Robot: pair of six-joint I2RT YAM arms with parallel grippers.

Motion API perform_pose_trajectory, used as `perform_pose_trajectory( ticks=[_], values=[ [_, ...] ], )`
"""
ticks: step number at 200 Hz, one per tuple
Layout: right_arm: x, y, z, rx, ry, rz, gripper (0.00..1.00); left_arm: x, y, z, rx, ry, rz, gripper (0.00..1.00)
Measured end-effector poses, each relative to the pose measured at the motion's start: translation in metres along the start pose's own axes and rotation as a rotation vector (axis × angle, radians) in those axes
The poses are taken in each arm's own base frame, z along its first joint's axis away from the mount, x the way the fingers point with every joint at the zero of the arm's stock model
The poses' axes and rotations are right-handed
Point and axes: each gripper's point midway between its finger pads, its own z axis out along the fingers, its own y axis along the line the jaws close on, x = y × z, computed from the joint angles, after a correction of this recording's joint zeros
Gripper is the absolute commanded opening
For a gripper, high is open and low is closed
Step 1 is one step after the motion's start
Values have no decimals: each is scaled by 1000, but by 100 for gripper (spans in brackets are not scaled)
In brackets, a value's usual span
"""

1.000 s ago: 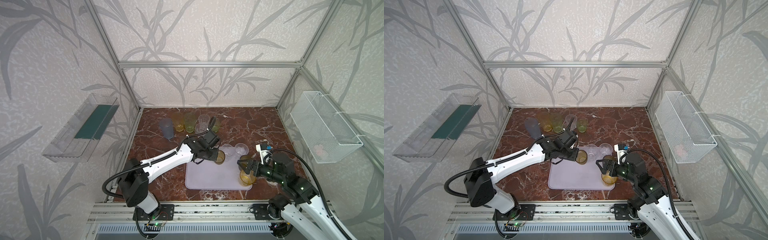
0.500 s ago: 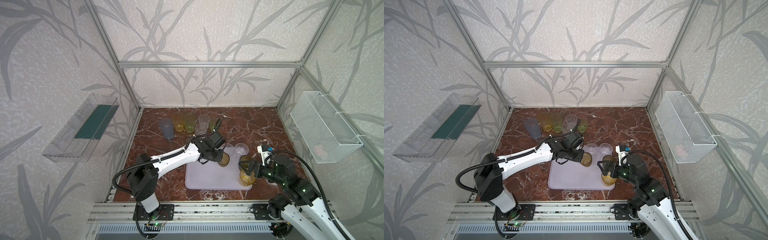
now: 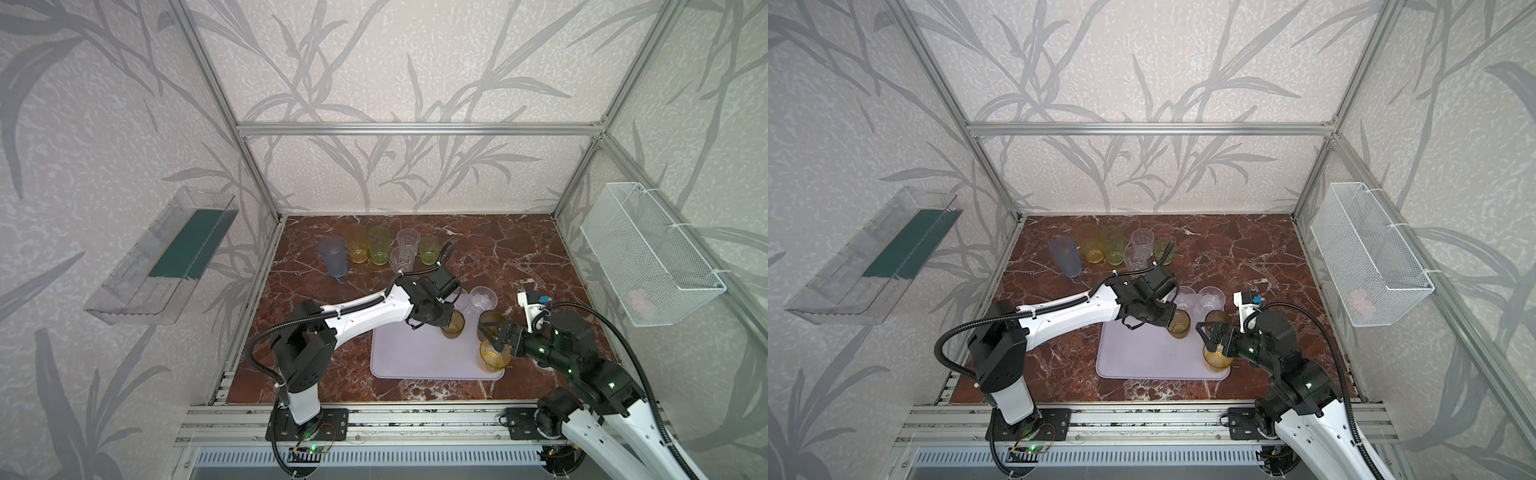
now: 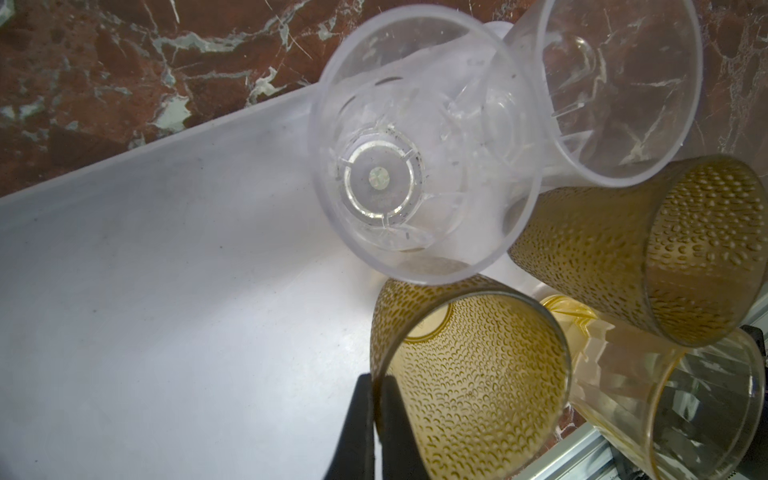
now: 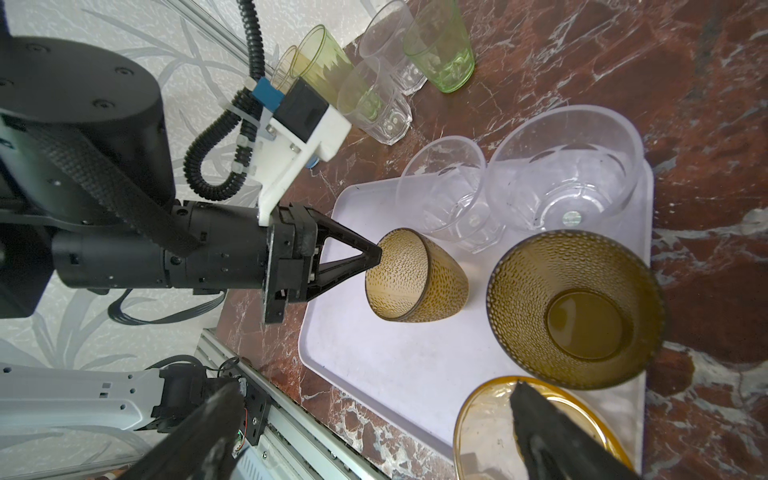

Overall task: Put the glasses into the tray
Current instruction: 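Lower the olive glass onto the tray beside the clear glasses, then open the left gripper to release the olive glass, then raise the left gripper to the tray corner while the right gripper moves to the cluster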

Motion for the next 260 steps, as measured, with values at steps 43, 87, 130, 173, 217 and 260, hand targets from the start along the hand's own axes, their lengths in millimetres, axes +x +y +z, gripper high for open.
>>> perform_pose_trajectory(
  ticks=[43,87,130,173,217,260],
  values=[
    [2,-3,1,12,4,4,99,0,-4,11,0,18,4,0],
    [2,-5,-1,16,-4,7,99,3,-6,15,9,33,7,46],
    [5,-8,-2,17,-6,21,99,-4,-12,1,39,-9,6,80],
    [6,-8,-2,21,-4,31,99,-8,-16,-33,85,-79,1,99],
    [7,-8,-2,20,0,50,99,-11,-5,-63,68,-164,-4,99],
    [0,-4,-1,24,-3,55,99,-16,24,-101,8,-302,-21,99]
  ],
)
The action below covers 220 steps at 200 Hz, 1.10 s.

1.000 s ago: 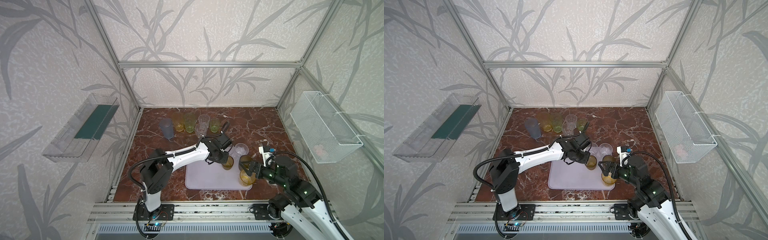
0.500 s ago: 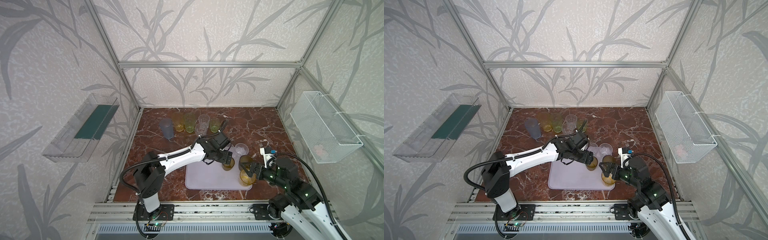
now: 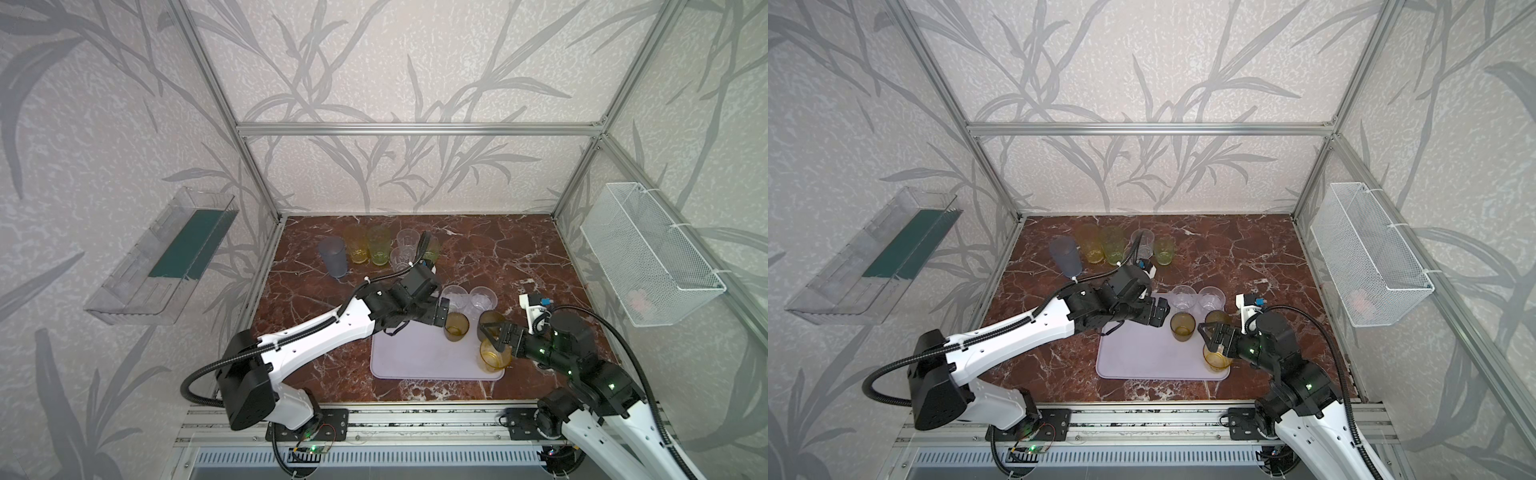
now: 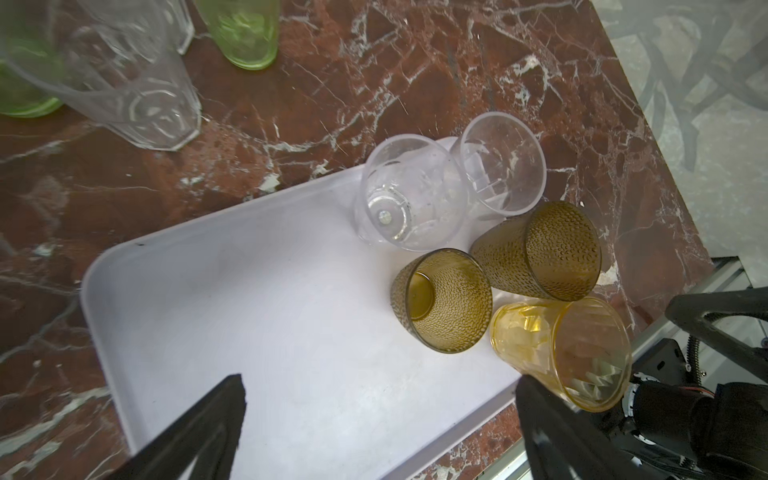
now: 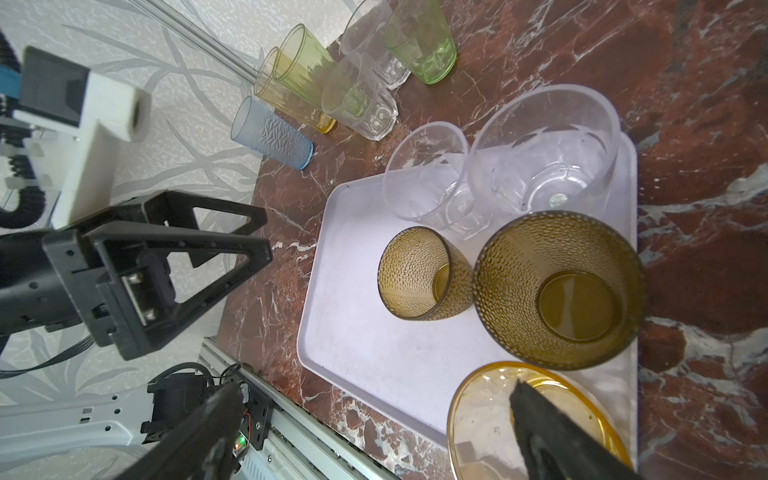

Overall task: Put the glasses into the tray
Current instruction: 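Raise the left gripper to the tray corner while the right gripper moves to the cluster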

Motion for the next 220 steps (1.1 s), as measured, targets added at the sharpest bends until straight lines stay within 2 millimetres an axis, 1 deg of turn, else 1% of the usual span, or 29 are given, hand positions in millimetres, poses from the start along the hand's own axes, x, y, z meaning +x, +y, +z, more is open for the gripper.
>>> perform_pose_trajectory(
  ticks=[9,28,46,63,72,81,100,132,150,181,193,220],
  values=[
    [-4,4,-2,-6,-10,-3,99,-6,7,-8,-10,-39,-5,99],
    [-15,12,-3,-16,-37,-3,99,-24,29,-26,-26,-129,-43,99],
    [-23,16,3,-17,-41,4,100,-36,55,-35,-35,-199,-100,99],
    [-26,14,16,5,-16,16,100,-37,81,-37,-56,-240,-143,99],
    [-28,12,24,23,4,23,100,-35,92,-37,-67,-251,-157,99],
    [-31,13,30,39,20,25,100,-31,98,-35,-73,-253,-164,99],
    [-45,20,44,53,37,16,100,-23,100,-31,-50,-261,-171,99],
    [-73,38,62,49,26,-24,100,-4,102,-22,-13,-250,-185,99],
    [-88,46,74,56,24,-53,100,3,102,-18,12,-261,-195,99],
    [-103,53,100,81,33,-105,99,18,107,-6,25,-259,-208,99],
    [-106,52,110,98,42,-122,99,18,107,-5,27,-262,-207,99],
    [-112,49,128,142,51,-158,99,11,104,-6,45,-299,-203,99]
  ],
)
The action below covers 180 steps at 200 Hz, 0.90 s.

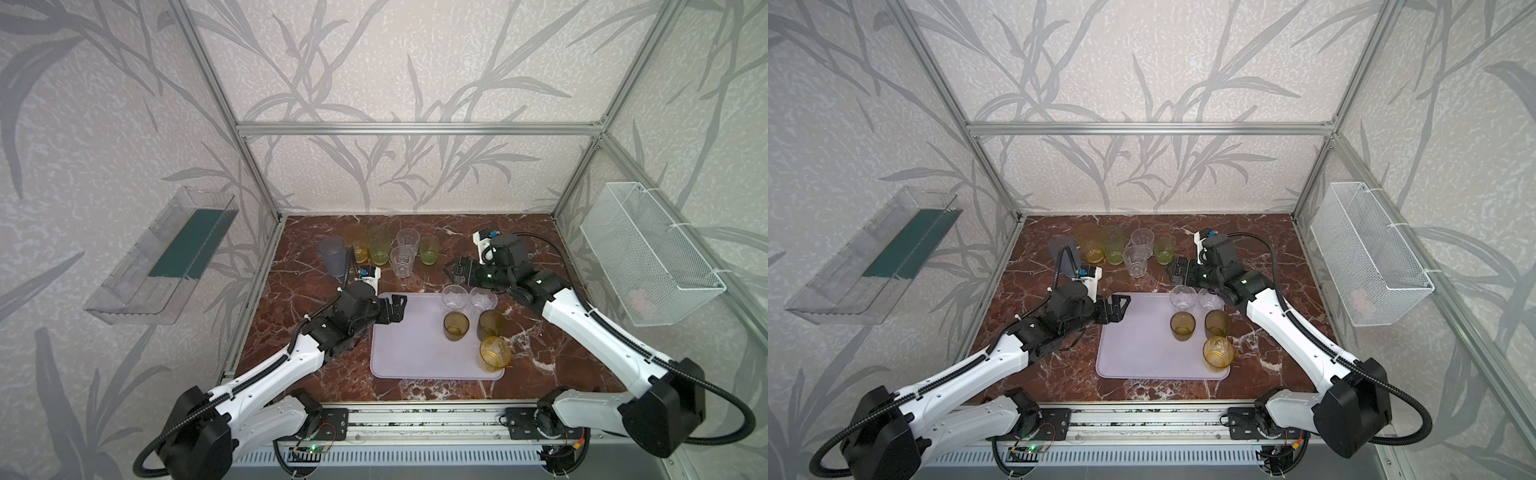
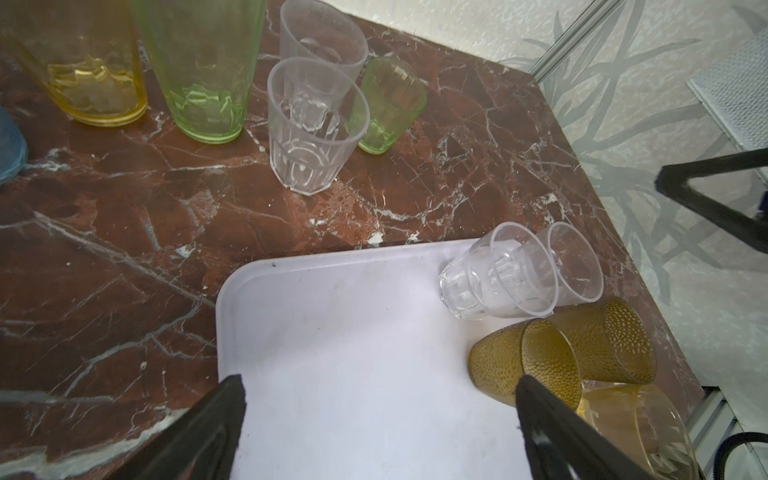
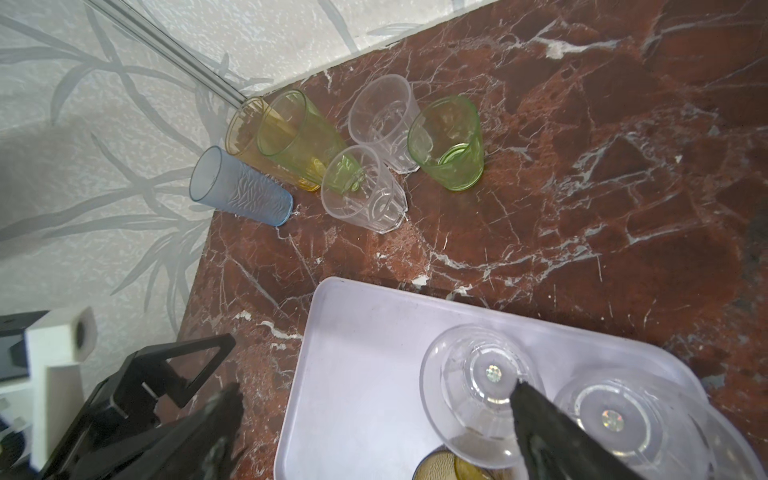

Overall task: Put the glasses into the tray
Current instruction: 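Raise the left gripper to the tray corner while the right gripper moves to the cluster, then lower the right gripper into the short green glass in the cluster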

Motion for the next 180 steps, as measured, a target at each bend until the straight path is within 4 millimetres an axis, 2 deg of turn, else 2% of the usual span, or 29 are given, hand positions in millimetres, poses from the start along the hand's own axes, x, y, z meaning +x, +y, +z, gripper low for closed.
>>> perform_pose_trajectory(
  ticks=[23,44,69,108,134,153,180],
  values=[
    [-8,2,12,29,-2,-34,98,5,4,3,-3,-10,12,99],
    [-17,7,25,41,1,-60,98,13,16,5,-34,-25,26,99],
    [-26,11,51,54,21,-83,96,21,30,5,-77,-32,47,99],
    [-29,4,97,127,75,-117,92,12,29,-4,-60,-101,63,99],
    [-33,-7,124,205,116,-154,85,8,27,-8,-41,-133,70,99],
    [-34,-15,137,255,138,-180,82,8,25,-8,-26,-147,72,99],
    [-35,-22,146,297,166,-200,66,7,18,-6,15,-152,79,99]
  ],
)
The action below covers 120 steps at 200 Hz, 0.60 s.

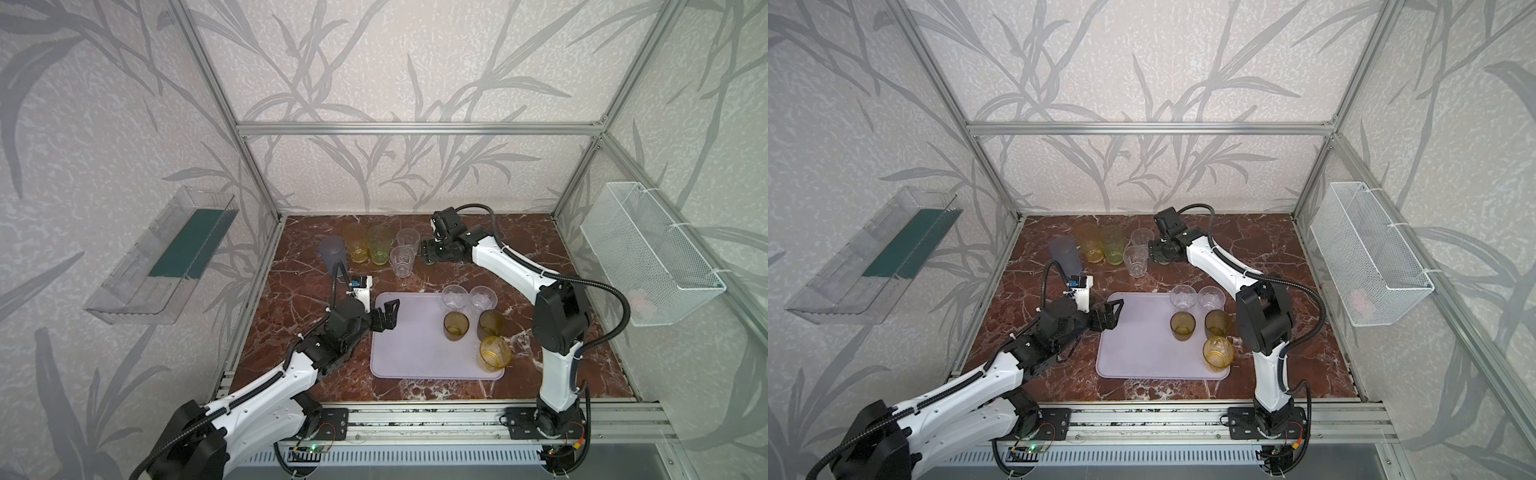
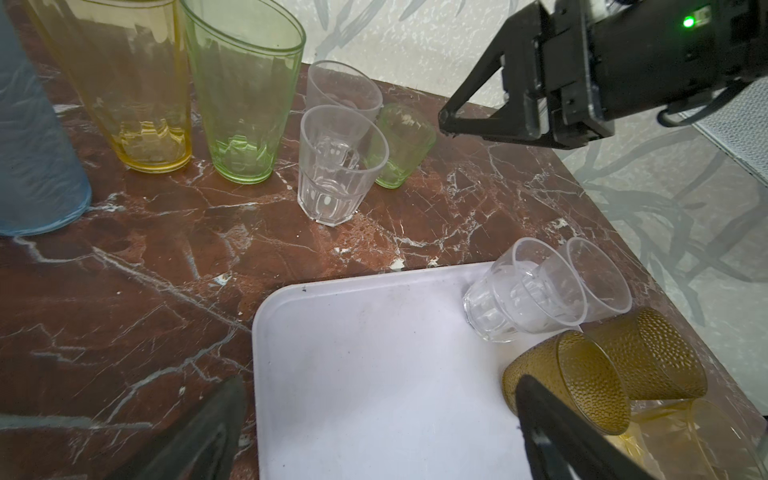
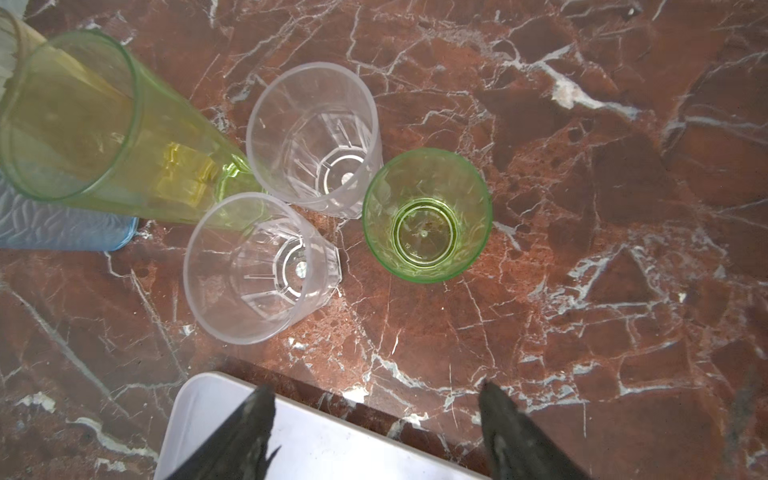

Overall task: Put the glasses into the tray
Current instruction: 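Lower the right gripper into the short green glass in the cluster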

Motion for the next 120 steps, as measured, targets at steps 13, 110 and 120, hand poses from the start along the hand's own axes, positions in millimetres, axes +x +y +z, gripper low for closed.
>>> perform_pose_trajectory(
  ticks=[13,110,120],
  values=[
    [-4,-1,2,8,4,1,61,-1,-5,1,26,0,5,99],
    [-37,-30,37,75,47,54,45,-5,-25,0,134,-7,13,99],
    [-38,-33,41,86,59,53,45,-5,-25,0,134,-7,12,99]
  ],
)
